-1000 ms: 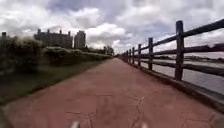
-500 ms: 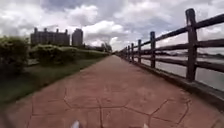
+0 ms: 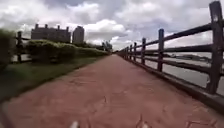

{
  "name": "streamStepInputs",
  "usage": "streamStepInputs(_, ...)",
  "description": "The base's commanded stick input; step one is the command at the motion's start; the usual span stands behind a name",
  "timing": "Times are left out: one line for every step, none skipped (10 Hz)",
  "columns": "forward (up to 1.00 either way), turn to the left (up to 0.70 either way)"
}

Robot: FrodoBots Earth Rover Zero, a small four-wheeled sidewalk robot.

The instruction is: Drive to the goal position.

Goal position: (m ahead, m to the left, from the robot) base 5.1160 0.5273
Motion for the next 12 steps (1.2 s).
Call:
streamStepInputs(1.0,0.0)
streamStepInputs(1.0,0.0)
streamStepInputs(1.0,0.0)
streamStepInputs(1.0,0.0)
streamStepInputs(1.0,0.0)
streamStepInputs(1.0,0.0)
streamStepInputs(1.0,0.0)
streamStepInputs(1.0,0.0)
streamStepInputs(1.0,0.0)
streamStepInputs(1.0,0.0)
streamStepInputs(1.0,0.0)
streamStepInputs(1.0,0.0)
